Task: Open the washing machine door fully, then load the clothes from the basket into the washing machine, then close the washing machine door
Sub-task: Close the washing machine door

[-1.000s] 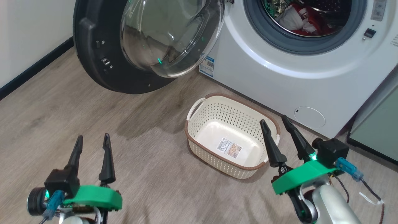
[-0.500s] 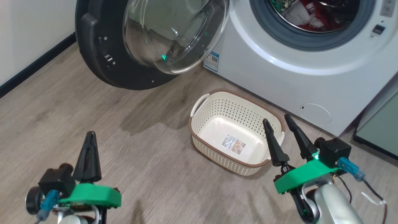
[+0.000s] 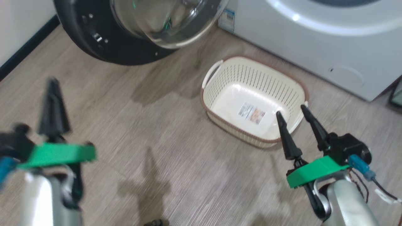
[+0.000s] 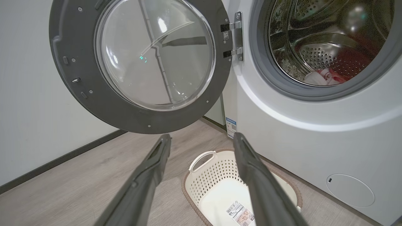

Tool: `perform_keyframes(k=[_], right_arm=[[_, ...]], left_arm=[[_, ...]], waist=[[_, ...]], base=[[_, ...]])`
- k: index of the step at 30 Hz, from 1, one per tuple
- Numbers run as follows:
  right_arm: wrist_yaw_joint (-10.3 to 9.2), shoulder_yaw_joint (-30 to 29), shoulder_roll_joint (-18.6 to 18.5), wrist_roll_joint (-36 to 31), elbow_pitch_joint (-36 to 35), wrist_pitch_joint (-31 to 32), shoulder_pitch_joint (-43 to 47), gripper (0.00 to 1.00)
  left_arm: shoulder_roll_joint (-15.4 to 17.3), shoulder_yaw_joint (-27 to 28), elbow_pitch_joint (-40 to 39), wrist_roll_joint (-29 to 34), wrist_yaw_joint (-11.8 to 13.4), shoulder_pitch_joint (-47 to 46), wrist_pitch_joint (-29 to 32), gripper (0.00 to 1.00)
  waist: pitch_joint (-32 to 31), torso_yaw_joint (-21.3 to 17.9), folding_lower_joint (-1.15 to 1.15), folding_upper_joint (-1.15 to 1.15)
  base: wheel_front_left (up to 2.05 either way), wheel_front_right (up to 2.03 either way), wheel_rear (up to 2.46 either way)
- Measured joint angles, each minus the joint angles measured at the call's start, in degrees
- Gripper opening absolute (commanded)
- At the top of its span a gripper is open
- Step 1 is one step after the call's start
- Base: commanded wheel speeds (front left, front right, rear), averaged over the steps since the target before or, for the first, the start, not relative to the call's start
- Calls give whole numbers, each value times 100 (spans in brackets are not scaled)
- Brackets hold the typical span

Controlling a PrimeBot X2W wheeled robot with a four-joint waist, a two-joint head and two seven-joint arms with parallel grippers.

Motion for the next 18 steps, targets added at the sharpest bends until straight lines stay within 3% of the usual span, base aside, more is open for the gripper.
perform_keyframes(k=[3, 8, 14, 18], right_arm=[[0, -49, -26, -109, -189, 101, -59, 100], [0, -118, -156, -200, -464, 270, -275, 100], [0, 1, -201, -243, -566, 304, -437, 100], [0, 24, -203, -243, -567, 301, -524, 100]], left_arm=[[87, 494, 7, 115, -248, -505, 0, 0], [645, 1392, 282, 144, -543, -1519, -29, 0], [1517, 2152, 1597, -90, -736, -2822, -32, 0], [1884, 2371, 2477, -293, -788, -3431, -32, 0]], waist=[[267, -6, 0, 0], [712, -124, 1, 0], [1140, -406, 1, 0], [1268, -593, 0, 0]], base=[[0, 0, 0], [0, 0, 0], [0, 0, 0], [0, 0, 0]])
